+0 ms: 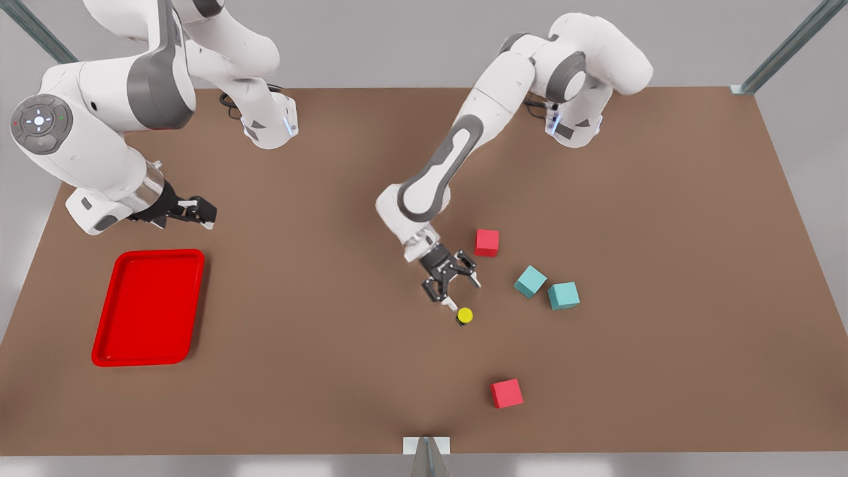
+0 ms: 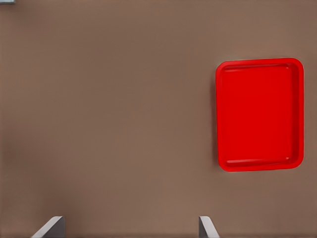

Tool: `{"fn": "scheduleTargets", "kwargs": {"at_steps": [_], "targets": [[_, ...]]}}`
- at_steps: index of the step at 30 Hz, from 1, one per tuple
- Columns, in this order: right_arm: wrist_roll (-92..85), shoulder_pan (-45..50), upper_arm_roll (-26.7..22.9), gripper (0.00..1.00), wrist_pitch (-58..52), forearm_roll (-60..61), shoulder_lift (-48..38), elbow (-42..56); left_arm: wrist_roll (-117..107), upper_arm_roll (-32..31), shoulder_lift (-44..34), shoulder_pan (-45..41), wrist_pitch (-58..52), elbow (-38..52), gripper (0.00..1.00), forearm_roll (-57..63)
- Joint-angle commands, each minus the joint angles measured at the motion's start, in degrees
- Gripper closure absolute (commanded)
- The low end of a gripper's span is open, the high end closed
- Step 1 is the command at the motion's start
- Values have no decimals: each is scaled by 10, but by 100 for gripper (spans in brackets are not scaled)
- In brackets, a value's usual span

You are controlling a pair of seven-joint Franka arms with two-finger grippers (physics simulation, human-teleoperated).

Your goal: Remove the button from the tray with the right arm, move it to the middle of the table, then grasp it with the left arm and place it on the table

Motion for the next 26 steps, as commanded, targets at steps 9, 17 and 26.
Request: {"fn": "scheduleTargets", "kwargs": {"at_steps": [9, 17, 26], "targets": [[3, 0, -1, 0, 3, -4, -2, 6, 1348, 70, -238, 276, -396, 68, 0, -575], [-4, -7, -2, 0, 14, 0, -2, 6, 1404, -100, -449, 394, -263, -122, 0, -503], [-4, -8, -2, 0, 14, 0, -1, 6, 1404, -101, -449, 409, -263, -121, 0, -504]]}}
